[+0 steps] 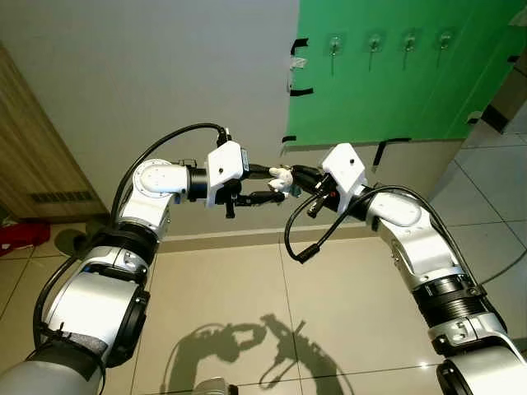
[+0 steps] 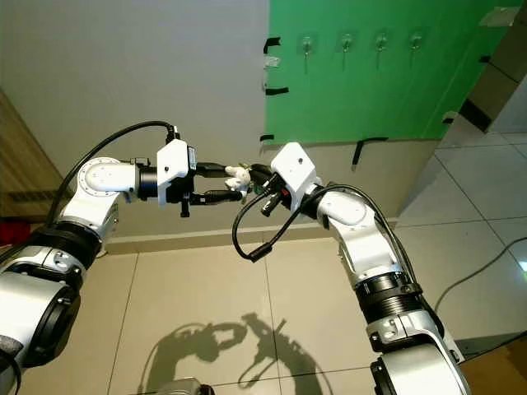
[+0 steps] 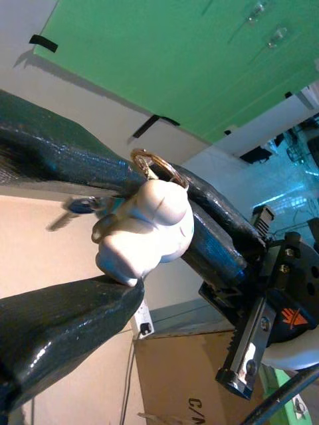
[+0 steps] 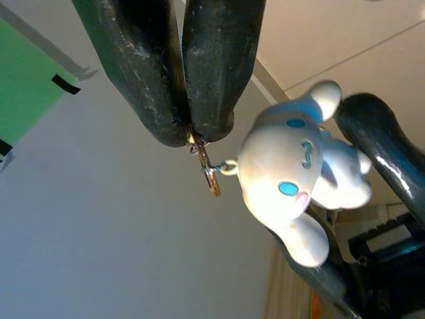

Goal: Hang keys on a hook

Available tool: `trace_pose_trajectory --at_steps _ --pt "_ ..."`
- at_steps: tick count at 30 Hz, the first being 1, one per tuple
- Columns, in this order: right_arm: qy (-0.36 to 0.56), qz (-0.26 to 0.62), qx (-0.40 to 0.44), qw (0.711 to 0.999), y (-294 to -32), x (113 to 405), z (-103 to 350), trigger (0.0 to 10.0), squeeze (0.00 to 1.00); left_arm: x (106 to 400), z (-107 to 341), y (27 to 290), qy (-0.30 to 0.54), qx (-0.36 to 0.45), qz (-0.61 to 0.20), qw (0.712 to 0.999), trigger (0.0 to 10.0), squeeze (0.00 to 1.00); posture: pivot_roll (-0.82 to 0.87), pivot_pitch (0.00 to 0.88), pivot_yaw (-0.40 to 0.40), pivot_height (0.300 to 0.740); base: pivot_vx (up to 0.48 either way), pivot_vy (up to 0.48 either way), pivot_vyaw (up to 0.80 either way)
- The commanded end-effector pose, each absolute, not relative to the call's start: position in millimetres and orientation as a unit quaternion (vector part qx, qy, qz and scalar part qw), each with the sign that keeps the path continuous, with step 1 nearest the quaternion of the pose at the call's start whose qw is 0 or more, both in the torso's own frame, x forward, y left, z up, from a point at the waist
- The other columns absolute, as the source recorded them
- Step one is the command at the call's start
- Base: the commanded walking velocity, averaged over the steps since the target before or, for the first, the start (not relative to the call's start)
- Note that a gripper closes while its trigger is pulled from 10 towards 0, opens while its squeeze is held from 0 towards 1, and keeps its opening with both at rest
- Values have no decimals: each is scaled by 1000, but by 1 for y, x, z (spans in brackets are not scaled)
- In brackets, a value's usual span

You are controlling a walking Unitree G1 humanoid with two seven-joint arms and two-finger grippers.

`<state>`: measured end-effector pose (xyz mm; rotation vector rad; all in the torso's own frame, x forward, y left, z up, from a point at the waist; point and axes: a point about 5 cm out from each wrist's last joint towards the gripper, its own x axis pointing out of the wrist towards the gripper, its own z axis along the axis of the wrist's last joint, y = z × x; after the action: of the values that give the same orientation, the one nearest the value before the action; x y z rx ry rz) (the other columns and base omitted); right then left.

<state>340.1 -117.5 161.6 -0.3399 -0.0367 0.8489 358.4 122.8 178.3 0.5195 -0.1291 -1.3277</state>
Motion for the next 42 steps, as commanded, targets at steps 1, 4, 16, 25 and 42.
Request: trace_pose_trajectory --at_steps 1,4,16,25,42 --pt "-40 358 -165 918 -134 349 176 0 0 358 177 121 -38 245 -626 739 10000 0 6 0 73 740 0 0 0" --pt "-43 356 -162 919 -135 350 178 0 0 360 178 122 -10 216 -633 743 10000 0 5 0 75 740 0 0 0" --pt "-48 363 -165 916 -137 349 181 0 0 361 178 124 11 193 -641 743 10000 1000 5 0 71 740 0 0 0" --pt "-32 379 -323 867 -143 344 176 0 0 358 174 126 19 175 -644 744 10000 1000 1 0 67 740 0 0 0" --pt "-47 312 -573 756 -171 346 168 0 0 344 133 121 32 93 -588 803 10000 0 -11 0 53 740 0 0 0"
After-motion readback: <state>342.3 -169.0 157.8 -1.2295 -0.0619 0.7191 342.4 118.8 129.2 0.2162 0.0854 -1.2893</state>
